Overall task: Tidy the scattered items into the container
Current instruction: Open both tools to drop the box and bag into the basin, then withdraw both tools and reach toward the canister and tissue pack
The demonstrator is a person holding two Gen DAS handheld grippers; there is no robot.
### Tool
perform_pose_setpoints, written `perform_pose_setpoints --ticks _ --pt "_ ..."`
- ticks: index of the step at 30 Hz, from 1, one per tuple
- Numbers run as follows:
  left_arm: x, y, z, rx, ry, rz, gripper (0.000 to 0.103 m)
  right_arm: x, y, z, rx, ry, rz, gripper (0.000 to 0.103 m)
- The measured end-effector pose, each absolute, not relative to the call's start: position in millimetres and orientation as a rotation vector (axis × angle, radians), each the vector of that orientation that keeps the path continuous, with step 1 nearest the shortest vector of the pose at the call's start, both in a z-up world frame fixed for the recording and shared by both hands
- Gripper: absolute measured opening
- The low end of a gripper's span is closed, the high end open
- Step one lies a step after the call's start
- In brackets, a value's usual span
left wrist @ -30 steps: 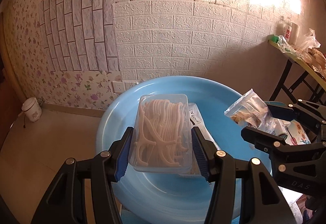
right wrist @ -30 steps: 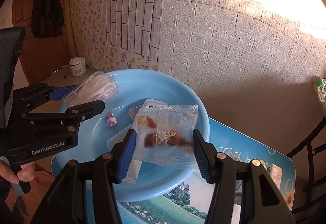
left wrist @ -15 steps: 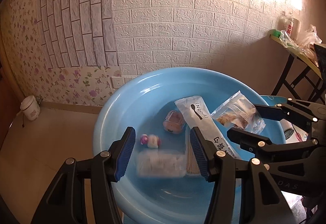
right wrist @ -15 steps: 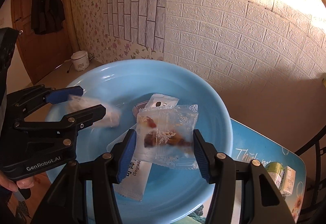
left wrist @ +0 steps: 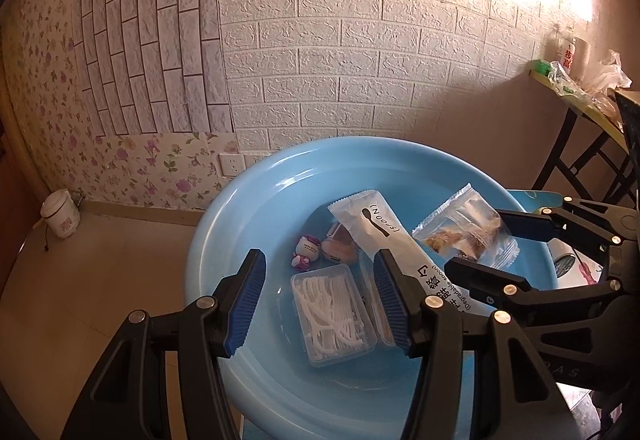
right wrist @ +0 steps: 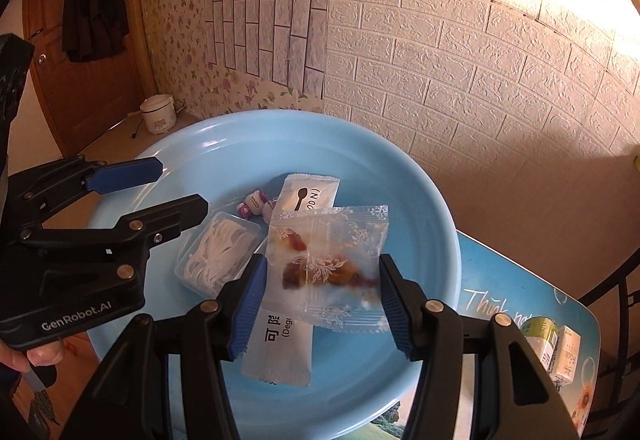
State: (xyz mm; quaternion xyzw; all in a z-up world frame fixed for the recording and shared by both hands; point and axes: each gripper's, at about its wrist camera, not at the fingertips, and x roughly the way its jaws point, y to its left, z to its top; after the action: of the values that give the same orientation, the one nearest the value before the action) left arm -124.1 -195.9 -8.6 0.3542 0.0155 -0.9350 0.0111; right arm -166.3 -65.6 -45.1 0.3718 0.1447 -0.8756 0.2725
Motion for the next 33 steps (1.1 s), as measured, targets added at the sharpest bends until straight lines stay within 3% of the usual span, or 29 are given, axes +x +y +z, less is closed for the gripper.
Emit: perform_pose_setpoints --ticks 5,8,9,25,33 --pt "-123.6 -197.0 -7.2 1.104 0.05 -2.91 0.059 -165.4 -65.0 -44.7 1.004 0.382 -2.356 0.058" --pt "-120.7 -197.3 -5.0 1.092 0.058 -2.904 0.079 -163.8 -67.2 -46.9 1.014 0.411 -2.37 0.081" --pt "-118.8 -197.3 -3.9 1.079 0.055 -2.909 0.081 -162.5 -66.9 -46.7 1.001 0.421 -2.387 0.086" --pt "-105.0 -194.3 8.4 1.046 0.057 -2.911 0.082 -153.0 -56.6 -36.2 0.983 0.394 -2.404 0.086" --pt "-88.8 -184.2 27.6 0.988 0.073 -2.92 0.093 -135.9 -39.1 -19.9 0.947 0.367 -2.456 0.086"
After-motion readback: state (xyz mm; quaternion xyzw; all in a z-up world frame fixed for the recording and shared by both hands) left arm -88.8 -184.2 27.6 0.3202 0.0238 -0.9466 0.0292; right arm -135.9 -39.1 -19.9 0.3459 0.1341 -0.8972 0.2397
